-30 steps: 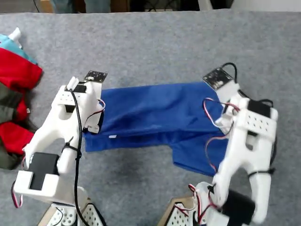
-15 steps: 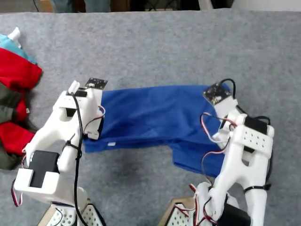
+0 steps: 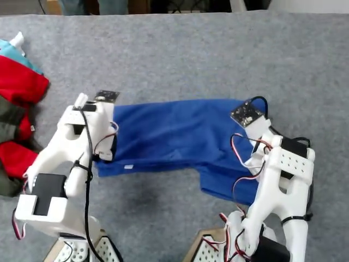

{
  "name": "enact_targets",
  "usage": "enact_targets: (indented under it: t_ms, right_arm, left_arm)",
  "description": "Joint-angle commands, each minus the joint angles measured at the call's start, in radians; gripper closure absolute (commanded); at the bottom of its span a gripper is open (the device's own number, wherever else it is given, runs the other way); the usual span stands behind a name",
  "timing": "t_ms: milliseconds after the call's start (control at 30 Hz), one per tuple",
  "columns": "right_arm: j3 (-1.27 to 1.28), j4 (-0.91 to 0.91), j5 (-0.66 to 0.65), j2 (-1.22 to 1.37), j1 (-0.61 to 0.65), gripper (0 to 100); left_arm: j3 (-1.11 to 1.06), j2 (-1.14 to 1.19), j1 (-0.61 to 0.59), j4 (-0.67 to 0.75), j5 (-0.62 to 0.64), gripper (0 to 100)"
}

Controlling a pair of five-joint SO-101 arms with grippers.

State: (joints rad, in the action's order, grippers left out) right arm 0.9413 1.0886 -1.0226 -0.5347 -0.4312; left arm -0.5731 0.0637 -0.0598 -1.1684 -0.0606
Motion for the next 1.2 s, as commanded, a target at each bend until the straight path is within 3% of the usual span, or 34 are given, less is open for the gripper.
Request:
enact_targets:
  t_ms: [0, 67, 133, 233, 300, 367, 433, 500, 533, 600, 767, 933, 1167]
  right_arm:
    - [-0.019, 0.031, -0.034, -0.024, -0.008, 68.2]
    - [-0.047, 0.077, -0.060, -0.024, -0.008, 62.6]
    - [-0.081, 0.092, -0.049, -0.024, -0.012, 63.8]
    - [-0.124, 0.075, -0.014, -0.016, -0.005, 71.9]
    - [-0.130, 0.029, 0.038, -0.015, 0.044, 82.9]
    - [-0.130, -0.012, 0.127, -0.015, 0.112, 98.8]
    - [-0.130, -0.041, 0.216, -0.007, 0.180, 94.6]
    - [-0.131, -0.069, 0.265, 0.024, 0.230, 97.2]
    - [-0.131, -0.091, 0.284, 0.047, 0.245, 98.9]
    - [-0.131, -0.126, 0.318, 0.114, 0.261, 98.5]
    - [-0.137, -0.160, 0.350, 0.269, 0.265, 98.5]
    - [-0.094, -0.081, 0.348, 0.219, 0.259, 98.5]
    - [0.096, 0.014, 0.318, -0.081, 0.267, 98.5]
  left_arm:
    - [0.005, 0.006, -0.082, -0.041, 0.152, 76]
    - [0.044, 0.006, -0.116, -0.117, 0.222, 70]
    - [0.099, 0.006, -0.136, -0.199, 0.236, 68]
    - [0.205, 0.006, -0.150, -0.310, 0.236, 68]
    - [0.283, 0.006, -0.157, -0.354, 0.244, 68]
    - [0.357, 0.012, -0.154, -0.364, 0.265, 73]
    - [0.427, 0.017, -0.150, -0.359, 0.313, 84]
    - [0.467, 0.017, -0.145, -0.301, 0.313, 96]
    - [0.469, 0.018, -0.143, -0.253, 0.290, 98]
    - [0.456, 0.018, -0.131, -0.161, 0.264, 94]
    - [0.357, 0.021, -0.062, 0.054, 0.258, 97]
    - [0.211, 0.137, 0.012, 0.311, 0.264, 97]
    - [0.323, 0.226, 0.021, 0.255, 0.264, 97]
